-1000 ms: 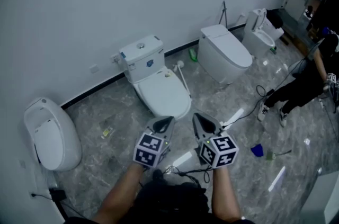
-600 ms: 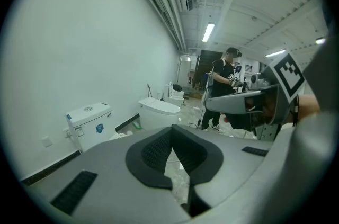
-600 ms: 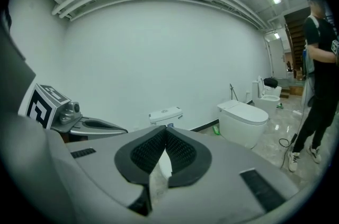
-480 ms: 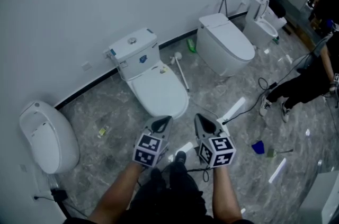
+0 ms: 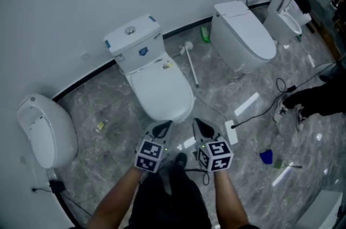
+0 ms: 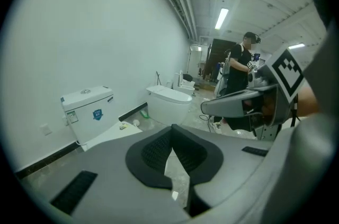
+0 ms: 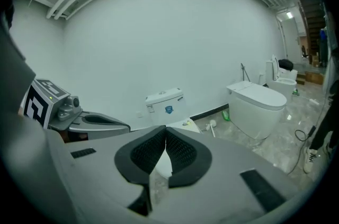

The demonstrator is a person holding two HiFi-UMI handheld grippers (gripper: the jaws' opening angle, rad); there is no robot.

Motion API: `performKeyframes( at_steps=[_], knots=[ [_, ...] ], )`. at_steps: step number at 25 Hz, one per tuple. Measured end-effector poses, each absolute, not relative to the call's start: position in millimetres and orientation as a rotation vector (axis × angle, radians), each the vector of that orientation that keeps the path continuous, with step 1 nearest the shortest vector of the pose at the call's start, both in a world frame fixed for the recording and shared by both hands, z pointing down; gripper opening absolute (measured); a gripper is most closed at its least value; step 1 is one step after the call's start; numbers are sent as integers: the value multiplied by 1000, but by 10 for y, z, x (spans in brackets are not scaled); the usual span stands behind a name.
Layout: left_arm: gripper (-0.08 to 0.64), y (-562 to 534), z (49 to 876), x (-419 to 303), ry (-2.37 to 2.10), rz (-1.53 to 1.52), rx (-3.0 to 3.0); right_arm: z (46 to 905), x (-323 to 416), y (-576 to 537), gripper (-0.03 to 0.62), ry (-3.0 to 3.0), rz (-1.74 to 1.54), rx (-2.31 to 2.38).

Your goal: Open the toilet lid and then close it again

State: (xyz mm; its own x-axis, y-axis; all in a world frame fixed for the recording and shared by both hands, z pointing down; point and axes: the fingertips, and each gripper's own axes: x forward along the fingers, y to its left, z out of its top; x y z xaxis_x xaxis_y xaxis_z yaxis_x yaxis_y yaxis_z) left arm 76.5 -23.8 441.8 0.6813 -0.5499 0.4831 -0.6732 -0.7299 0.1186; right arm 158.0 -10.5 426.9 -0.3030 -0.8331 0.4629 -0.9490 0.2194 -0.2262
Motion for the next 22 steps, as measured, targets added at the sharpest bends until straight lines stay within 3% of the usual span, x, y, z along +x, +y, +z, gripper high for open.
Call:
performKeyframes(
  at_steps=[7,19,22],
  knots=[
    [7,-562,5239,694,-1072,664,2491,5199,1668,-361,23,-2207,821,1606],
    [7,-772,6729,559,-1043,764,2367,6978,1625,-654,232,-2058,1151,1629],
    [6,-752,6940,545,-1034,772,2363,7263,1635,-705,247,-2048,1201,1658]
  ],
)
